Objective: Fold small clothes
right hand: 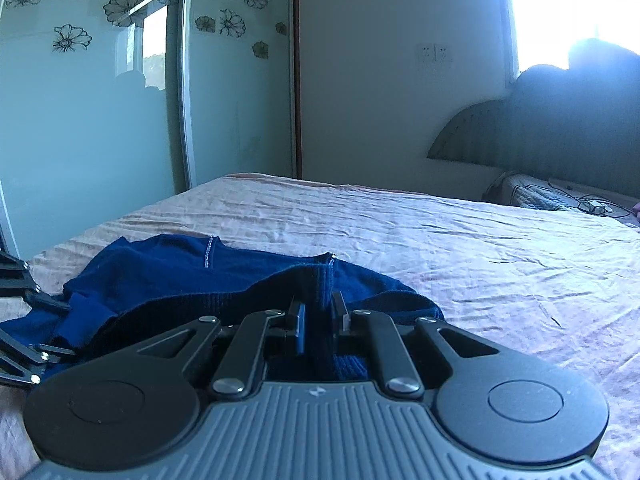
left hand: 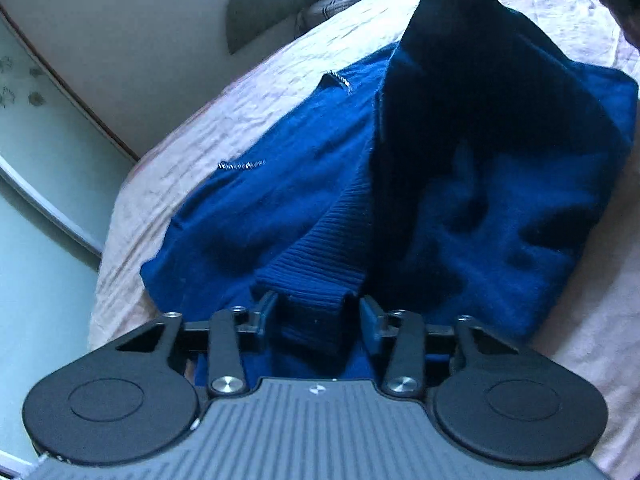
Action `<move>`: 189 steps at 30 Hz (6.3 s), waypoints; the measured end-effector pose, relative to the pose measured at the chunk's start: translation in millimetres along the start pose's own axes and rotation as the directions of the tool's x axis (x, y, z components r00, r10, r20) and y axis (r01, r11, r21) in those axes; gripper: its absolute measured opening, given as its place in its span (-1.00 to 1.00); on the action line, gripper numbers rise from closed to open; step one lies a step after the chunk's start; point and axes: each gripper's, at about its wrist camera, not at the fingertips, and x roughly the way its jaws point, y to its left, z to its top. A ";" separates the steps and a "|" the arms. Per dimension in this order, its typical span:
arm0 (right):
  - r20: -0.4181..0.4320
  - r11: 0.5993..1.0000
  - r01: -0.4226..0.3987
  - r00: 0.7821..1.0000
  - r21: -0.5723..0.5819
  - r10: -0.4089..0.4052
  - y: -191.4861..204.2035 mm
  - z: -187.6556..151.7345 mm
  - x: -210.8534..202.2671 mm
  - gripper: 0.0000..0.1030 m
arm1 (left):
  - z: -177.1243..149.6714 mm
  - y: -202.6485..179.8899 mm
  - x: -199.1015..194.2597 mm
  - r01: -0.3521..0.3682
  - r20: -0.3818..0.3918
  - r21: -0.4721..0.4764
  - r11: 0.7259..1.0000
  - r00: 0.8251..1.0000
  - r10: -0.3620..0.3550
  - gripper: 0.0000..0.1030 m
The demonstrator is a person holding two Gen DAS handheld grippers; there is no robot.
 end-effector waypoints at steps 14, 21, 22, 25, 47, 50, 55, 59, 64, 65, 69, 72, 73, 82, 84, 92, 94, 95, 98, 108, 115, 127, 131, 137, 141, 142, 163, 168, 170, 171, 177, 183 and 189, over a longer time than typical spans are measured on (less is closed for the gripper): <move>0.054 1.000 0.012 0.999 -0.006 -0.011 1.8 9.6 -1.1 -0.77 | 20.3 45.3 -21.3 -0.098 0.081 -0.222 0.970 0.990 0.118 -0.84; 0.081 0.999 0.037 0.996 -0.038 -0.033 6.7 20.3 2.4 -0.77 | 33.7 73.5 -30.4 -0.129 0.106 -0.348 0.929 0.979 0.175 -0.85; 0.086 0.998 0.040 0.996 -0.040 -0.037 6.8 22.2 3.1 -0.77 | 36.9 75.9 -33.4 -0.136 0.109 -0.354 0.925 0.977 0.185 -0.85; 0.104 0.997 0.058 0.993 -0.042 -0.053 6.7 28.4 6.2 -0.77 | 44.7 85.5 -35.5 -0.149 0.118 -0.378 0.914 0.971 0.207 -0.85; 0.020 0.986 0.150 0.989 -0.076 -0.149 -12.4 54.1 113.6 -0.77 | 96.6 129.3 87.3 -0.202 -0.007 -0.369 0.907 0.977 0.214 -0.83; -0.044 0.986 0.141 0.988 -0.088 -0.145 -15.3 46.1 139.0 -0.77 | 93.9 126.7 111.3 -0.202 -0.045 -0.359 0.911 0.979 0.199 -0.77; -0.111 0.977 0.145 0.980 -0.158 -0.163 -7.0 34.1 165.0 -0.77 | 91.1 120.4 134.0 -0.258 -0.083 -0.322 0.911 0.966 0.245 -0.54; -0.157 0.970 0.161 0.969 -0.181 -0.190 -5.3 27.8 173.0 -0.66 | 83.9 129.3 141.5 -0.317 -0.122 -0.326 0.891 0.948 0.293 0.08; -0.076 0.950 0.292 0.950 -0.109 -0.301 -15.7 34.7 156.8 -0.03 | 75.2 146.0 126.1 -0.334 -0.149 -0.428 0.840 0.942 0.299 0.16; -0.064 0.963 0.253 0.964 -0.091 -0.260 -15.6 37.6 150.6 -0.03 | 73.9 145.9 119.5 -0.305 -0.129 -0.447 0.841 0.952 0.276 0.16; -0.205 0.998 -0.058 0.978 -0.040 0.049 -5.1 36.7 152.5 -0.07 | 73.1 127.4 111.5 -0.172 -0.087 -0.430 0.886 0.985 0.149 0.18; -0.306 0.996 -0.067 0.951 -0.060 0.046 2.2 22.2 171.6 0.01 | 73.4 108.0 126.2 -0.206 -0.140 -0.360 0.910 0.976 0.165 0.19; -0.310 0.997 -0.041 0.951 -0.060 0.021 0.0 18.8 175.5 0.13 | 72.6 104.5 130.1 -0.223 -0.151 -0.349 0.910 0.972 0.180 0.18; -0.230 1.000 0.016 0.973 -0.024 -0.022 0.1 31.0 137.4 0.24 | 73.4 97.6 115.3 -0.246 -0.134 -0.367 0.897 0.968 0.211 0.21; -0.256 1.000 -0.009 0.967 -0.019 0.004 2.3 27.7 136.5 0.25 | 72.3 97.2 115.8 -0.245 -0.140 -0.378 0.893 0.968 0.206 0.22; -0.313 0.999 0.032 0.949 0.000 -0.031 5.5 13.5 147.7 0.49 | 65.6 99.3 114.8 -0.257 -0.152 -0.422 0.870 0.966 0.211 0.42; -0.310 0.999 0.040 0.950 -0.012 -0.042 7.3 9.4 149.7 0.55 | 63.4 99.0 115.3 -0.259 -0.152 -0.432 0.864 0.965 0.213 0.44; -0.306 0.999 0.042 0.951 -0.009 -0.043 6.0 6.7 151.0 0.59 | 62.1 98.9 115.3 -0.260 -0.151 -0.440 0.860 0.965 0.215 0.47; -0.292 0.999 0.042 0.956 0.007 -0.038 3.0 3.3 152.0 0.64 | 58.1 99.3 116.3 -0.274 -0.154 -0.463 0.843 0.961 0.228 0.60; -0.268 0.999 0.047 0.963 0.012 -0.042 1.7 -2.5 153.5 0.79 | 43.4 103.9 119.1 -0.310 -0.140 -0.519 0.796 0.950 0.278 0.97; -0.221 0.999 0.027 0.975 0.032 -0.020 18.0 3.8 126.9 0.80 | 42.1 101.8 111.3 -0.311 -0.130 -0.501 0.808 0.950 0.285 0.98; -0.222 0.999 0.033 0.974 -0.022 -0.037 40.3 7.5 107.2 0.86 | 23.9 93.0 72.7 -0.280 -0.093 -0.501 0.819 0.958 0.271 0.99; -0.174 0.996 -0.023 0.985 -0.086 0.008 66.6 11.8 83.1 0.86 | 3.2 90.2 56.7 -0.264 -0.082 -0.474 0.840 0.963 0.257 0.96; -0.148 0.968 -0.127 0.984 -0.215 0.096 120.6 5.9 56.0 0.86 | -22.0 107.6 33.1 -0.170 -0.010 -0.524 0.835 0.981 0.194 0.93; -0.160 0.938 -0.184 0.977 -0.295 0.142 157.8 -6.5 44.2 0.86 | -34.7 138.3 31.0 -0.003 0.051 -0.660 0.751 0.998 0.048 0.95; -0.160 0.929 -0.189 0.977 -0.318 0.144 166.8 -9.6 42.2 0.86 | -37.7 145.5 31.2 0.046 0.072 -0.694 0.718 0.997 0.005 0.95; -0.083 0.774 -0.091 0.995 -0.626 0.049 261.8 -46.6 58.4 0.84 | -33.2 204.3 114.8 0.354 0.216 -0.840 0.411 0.913 -0.345 0.90; -0.063 0.759 -0.088 0.996 -0.645 0.062 277.7 -40.8 73.1 0.75 | -18.9 212.3 137.6 0.388 0.233 -0.835 0.390 0.892 -0.387 0.88; -0.066 0.751 -0.100 0.995 -0.653 0.075 282.4 -43.2 77.9 0.59 | -11.2 211.7 146.7 0.406 0.238 -0.820 0.403 0.883 -0.406 0.83; -0.065 0.748 -0.104 0.995 -0.656 0.080 284.5 -42.7 81.3 0.52 | -7.7 210.9 149.4 0.404 0.233 -0.815 0.415 0.885 -0.403 0.80; -0.100 0.724 -0.179 0.983 -0.666 0.151 295.1 -41.8 89.3 -0.62 | 5.8 203.4 154.0 0.304 0.142 -0.796 0.524 0.935 -0.325 -0.16; -0.095 0.723 -0.203 0.978 -0.661 0.188 295.1 -42.9 83.7 -0.65 | 2.3 209.4 150.9 0.288 0.123 -0.820 0.495 0.933 -0.338 -0.64; -0.093 0.757 -0.257 0.963 -0.601 0.253 278.7 -32.1 77.0 -0.88 | 20.8 199.1 126.6 0.225 0.080 -0.786 0.575 0.960 -0.267 -0.67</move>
